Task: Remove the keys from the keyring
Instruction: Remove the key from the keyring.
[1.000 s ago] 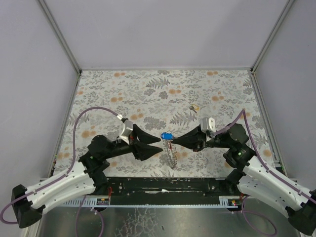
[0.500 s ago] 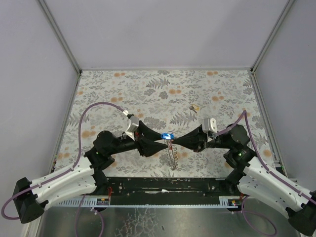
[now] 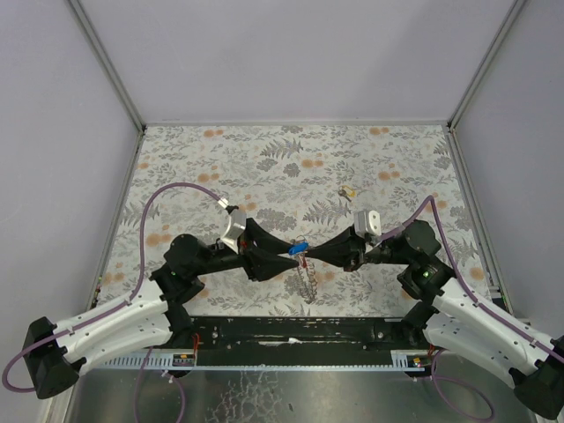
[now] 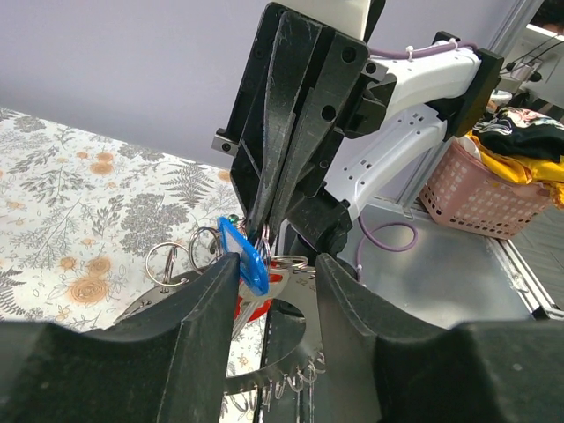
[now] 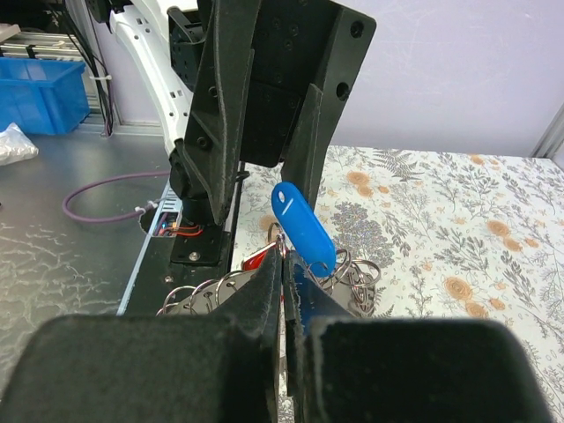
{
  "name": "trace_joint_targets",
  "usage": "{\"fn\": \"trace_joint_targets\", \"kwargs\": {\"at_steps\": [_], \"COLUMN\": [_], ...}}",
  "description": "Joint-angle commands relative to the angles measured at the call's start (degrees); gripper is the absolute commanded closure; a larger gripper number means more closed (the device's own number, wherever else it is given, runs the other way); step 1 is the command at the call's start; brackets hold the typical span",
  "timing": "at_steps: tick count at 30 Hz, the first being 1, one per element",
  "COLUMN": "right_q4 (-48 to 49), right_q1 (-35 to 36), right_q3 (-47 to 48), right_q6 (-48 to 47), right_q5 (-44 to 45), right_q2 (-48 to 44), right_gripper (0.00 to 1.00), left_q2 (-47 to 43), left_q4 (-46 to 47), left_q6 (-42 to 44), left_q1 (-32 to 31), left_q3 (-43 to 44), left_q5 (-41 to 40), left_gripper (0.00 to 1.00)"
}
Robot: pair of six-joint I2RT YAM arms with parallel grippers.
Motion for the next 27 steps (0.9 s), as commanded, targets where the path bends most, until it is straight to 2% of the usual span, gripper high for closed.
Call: {"fn": "trace_joint_targets", "kwargs": {"at_steps": [1,6,10,14,16,19,21,24,27], "right_q4": [3.3,2.8,2.3,2.5,2.4,1.9,1.6,1.2,1.3], "right_q1": [-0.4,-0.4,-0.4,-0.4,-0.4,-0.4,-0.4,-0.4,-0.4], "right_q3": [2.1,2.1,2.0,1.8,1.9,1.9,2.0,2.2,2.0], "right_q6": [-1.0,-1.2,-1.6,-1.6,-1.9,-2.2,-2.4,-2.7,-2.7], "right_q5": [-0.9,-0.7,-0.8,-1.0,-1.0,-1.0,-1.0,-1.0,-1.2], "right_q2": [-0.2,-0.3,-0.6,-0.5,-0.5,-0.5,-0.5,-0.5,-0.5], "right_gripper": [1.0,1.0,1.0,1.0,1.0,1.0,1.0,1.0,1.0], "left_q2": [0.6,-1.7,-9.1,-9.0,-6.5,-1.8,0.5,1.9,1.0], "left_q4": [3.3,0.3,-1.4,-0.1,2.0,3.5,3.8,2.0,-2.5], "left_q6": [1.3,2.7,4.8,4.5,3.8,2.7,2.1,2.3,4.7], "left_q1": [0.3,0.4,0.3,0.3,0.3,0.3,0.3,0.2,0.2], "left_q3": [1.0,0.6,-1.8,-2.3,-1.7,0.1,1.0,1.3,1.3], "left_q5": [1.2,-0.5,-4.2,-0.3,4.1,10.1,13.1,14.3,9.9], "left_gripper": [0.62,0.64,0.55,0.54,0.61,0.81,0.86,0.84,0.74]}}
